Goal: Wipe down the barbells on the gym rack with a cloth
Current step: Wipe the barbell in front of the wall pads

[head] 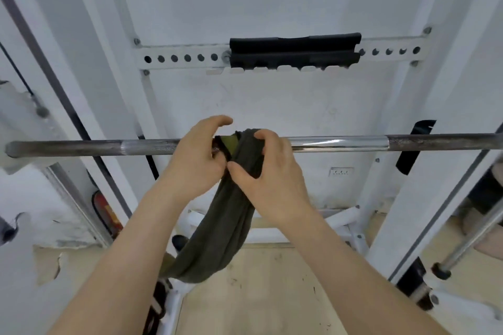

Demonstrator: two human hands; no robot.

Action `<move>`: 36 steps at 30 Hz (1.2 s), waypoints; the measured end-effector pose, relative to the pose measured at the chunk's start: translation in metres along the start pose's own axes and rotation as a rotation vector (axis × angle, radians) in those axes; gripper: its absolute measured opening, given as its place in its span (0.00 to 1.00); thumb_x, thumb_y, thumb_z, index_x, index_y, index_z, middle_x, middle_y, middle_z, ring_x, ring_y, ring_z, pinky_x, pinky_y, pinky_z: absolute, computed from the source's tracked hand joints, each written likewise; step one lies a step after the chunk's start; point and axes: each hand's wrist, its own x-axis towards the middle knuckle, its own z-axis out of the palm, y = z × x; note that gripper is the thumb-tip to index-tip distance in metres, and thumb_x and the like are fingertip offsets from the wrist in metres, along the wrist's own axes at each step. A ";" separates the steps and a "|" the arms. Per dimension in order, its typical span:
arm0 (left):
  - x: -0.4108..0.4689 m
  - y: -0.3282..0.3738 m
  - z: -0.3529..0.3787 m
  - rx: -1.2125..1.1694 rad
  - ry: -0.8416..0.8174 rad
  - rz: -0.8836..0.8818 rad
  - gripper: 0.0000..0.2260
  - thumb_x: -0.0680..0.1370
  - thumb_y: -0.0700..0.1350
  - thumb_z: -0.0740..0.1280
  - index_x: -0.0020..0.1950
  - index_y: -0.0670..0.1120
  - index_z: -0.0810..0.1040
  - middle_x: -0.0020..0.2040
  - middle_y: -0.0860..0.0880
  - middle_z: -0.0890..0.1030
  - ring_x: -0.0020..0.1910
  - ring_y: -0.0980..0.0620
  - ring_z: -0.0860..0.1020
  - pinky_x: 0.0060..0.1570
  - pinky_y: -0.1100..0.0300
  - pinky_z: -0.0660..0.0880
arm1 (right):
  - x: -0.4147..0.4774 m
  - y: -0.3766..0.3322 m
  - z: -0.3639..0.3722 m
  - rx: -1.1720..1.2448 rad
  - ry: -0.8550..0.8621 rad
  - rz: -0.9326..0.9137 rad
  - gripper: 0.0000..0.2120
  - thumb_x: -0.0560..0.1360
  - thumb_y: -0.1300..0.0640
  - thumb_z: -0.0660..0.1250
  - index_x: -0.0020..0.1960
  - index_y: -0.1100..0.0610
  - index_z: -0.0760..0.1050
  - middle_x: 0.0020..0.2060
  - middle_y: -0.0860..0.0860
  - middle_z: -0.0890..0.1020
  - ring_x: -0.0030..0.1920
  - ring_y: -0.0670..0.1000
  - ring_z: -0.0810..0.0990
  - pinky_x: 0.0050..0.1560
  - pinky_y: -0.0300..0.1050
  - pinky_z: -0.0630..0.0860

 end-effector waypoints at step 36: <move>0.025 -0.023 0.020 0.727 0.156 0.129 0.25 0.79 0.47 0.45 0.31 0.43 0.75 0.21 0.47 0.67 0.22 0.48 0.60 0.29 0.58 0.56 | 0.069 0.013 -0.012 -0.903 -0.184 -0.332 0.12 0.74 0.45 0.62 0.43 0.51 0.65 0.31 0.46 0.68 0.34 0.53 0.70 0.34 0.45 0.64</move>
